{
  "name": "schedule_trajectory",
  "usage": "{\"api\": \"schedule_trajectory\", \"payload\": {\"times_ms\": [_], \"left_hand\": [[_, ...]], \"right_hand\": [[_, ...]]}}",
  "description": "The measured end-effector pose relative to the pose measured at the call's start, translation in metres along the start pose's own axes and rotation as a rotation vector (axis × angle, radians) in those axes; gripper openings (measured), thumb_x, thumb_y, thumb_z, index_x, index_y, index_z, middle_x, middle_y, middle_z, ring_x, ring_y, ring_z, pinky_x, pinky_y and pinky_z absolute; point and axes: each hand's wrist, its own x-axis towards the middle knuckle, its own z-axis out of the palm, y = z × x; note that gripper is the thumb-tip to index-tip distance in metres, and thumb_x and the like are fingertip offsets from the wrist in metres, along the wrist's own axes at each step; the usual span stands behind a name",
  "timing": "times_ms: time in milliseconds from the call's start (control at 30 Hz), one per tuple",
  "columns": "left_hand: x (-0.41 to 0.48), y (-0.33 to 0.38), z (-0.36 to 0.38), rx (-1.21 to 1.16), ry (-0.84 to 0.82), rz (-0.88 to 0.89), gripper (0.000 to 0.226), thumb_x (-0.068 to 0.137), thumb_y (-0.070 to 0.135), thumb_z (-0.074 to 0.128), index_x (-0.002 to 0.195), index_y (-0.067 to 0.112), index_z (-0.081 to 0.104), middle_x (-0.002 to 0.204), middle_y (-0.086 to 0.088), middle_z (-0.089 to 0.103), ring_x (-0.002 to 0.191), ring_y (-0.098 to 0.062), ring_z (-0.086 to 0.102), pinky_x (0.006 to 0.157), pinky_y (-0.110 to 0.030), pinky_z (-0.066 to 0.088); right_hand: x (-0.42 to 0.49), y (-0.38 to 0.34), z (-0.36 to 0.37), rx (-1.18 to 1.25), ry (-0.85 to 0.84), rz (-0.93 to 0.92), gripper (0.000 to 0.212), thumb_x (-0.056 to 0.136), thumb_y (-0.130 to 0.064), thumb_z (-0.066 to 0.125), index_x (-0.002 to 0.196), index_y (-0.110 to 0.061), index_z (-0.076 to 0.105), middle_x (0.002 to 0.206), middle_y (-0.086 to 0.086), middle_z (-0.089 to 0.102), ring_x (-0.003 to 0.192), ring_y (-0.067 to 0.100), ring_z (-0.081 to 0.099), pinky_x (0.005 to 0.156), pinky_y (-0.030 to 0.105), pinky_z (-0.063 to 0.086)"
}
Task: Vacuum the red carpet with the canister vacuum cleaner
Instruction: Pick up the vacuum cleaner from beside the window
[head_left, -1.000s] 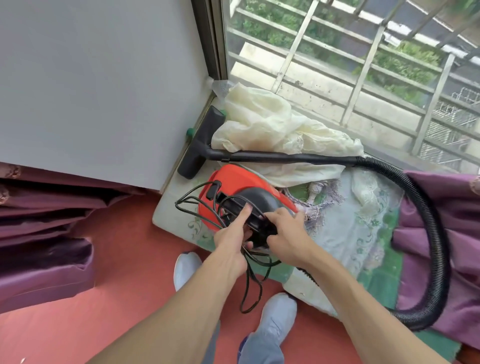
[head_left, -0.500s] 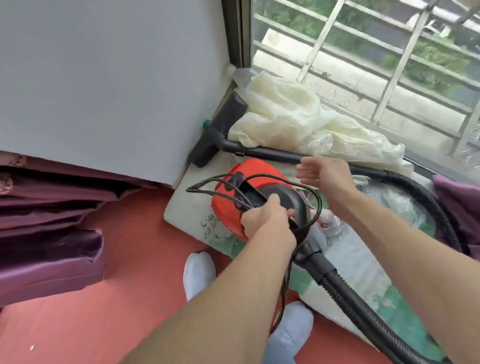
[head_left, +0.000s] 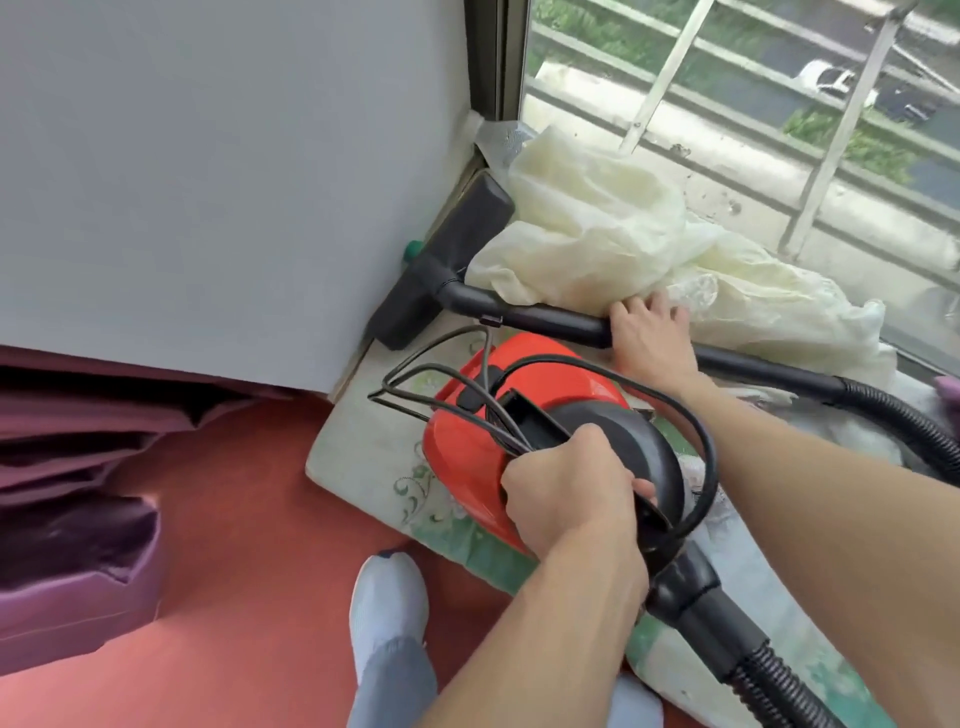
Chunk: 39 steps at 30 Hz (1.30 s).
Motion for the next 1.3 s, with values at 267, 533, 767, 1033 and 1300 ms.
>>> {"api": "schedule_trajectory", "payload": {"times_ms": [267, 533, 767, 1033, 1300], "left_hand": [[-0.007, 0.004, -0.022, -0.003, -0.044, -0.011, 0.012, 0.07, 0.003, 0.053, 0.059, -0.001, 0.056, 0.041, -0.011, 0.055, 0.031, -0.022, 0.049, 0.045, -0.026, 0.046], [-0.059, 0.018, -0.08, -0.002, -0.017, 0.009, 0.016, 0.069, -0.004, 0.05, 0.054, 0.001, 0.047, 0.037, -0.009, 0.044, 0.03, -0.02, 0.042, 0.049, -0.03, 0.044], [-0.148, 0.028, -0.128, -0.039, -0.024, -0.021, 0.014, 0.075, -0.007, 0.046, 0.063, 0.002, 0.046, 0.045, -0.01, 0.042, 0.035, -0.021, 0.04, 0.046, -0.026, 0.041], [-0.255, -0.004, -0.166, -0.06, -0.034, -0.034, 0.018, 0.077, -0.008, 0.047, 0.063, 0.003, 0.045, 0.05, -0.01, 0.041, 0.034, -0.02, 0.037, 0.043, -0.025, 0.038], [-0.346, -0.036, -0.211, 0.164, -0.17, 0.063, 0.019, 0.083, -0.01, 0.055, 0.069, 0.001, 0.049, 0.049, -0.009, 0.043, 0.032, -0.018, 0.039, 0.041, -0.023, 0.04]], "right_hand": [[-0.052, 0.016, -0.076, 0.183, 0.017, -0.19, 0.043, 0.093, -0.038, 0.06, 0.123, -0.009, 0.046, 0.11, 0.013, 0.046, 0.081, 0.036, 0.058, 0.061, 0.039, 0.038], [-0.123, 0.009, -0.184, 0.285, -0.01, -0.287, 0.042, 0.097, -0.044, 0.053, 0.127, -0.016, 0.045, 0.11, 0.011, 0.062, 0.091, 0.035, 0.06, 0.072, 0.04, 0.043], [-0.223, 0.046, -0.258, 0.254, -0.334, -0.002, 0.049, 0.076, -0.062, 0.067, 0.09, -0.015, 0.065, 0.073, 0.004, 0.063, 0.073, 0.027, 0.06, 0.065, 0.032, 0.048], [-0.345, 0.062, -0.331, 0.27, -0.4, 0.004, 0.04, 0.075, -0.056, 0.065, 0.088, -0.018, 0.06, 0.069, 0.0, 0.067, 0.063, 0.019, 0.065, 0.065, 0.032, 0.056], [-0.492, 0.093, -0.365, 0.14, -0.305, 0.144, 0.033, 0.083, -0.053, 0.06, 0.097, -0.023, 0.062, 0.099, 0.003, 0.067, 0.092, 0.027, 0.064, 0.069, 0.033, 0.04]]}}
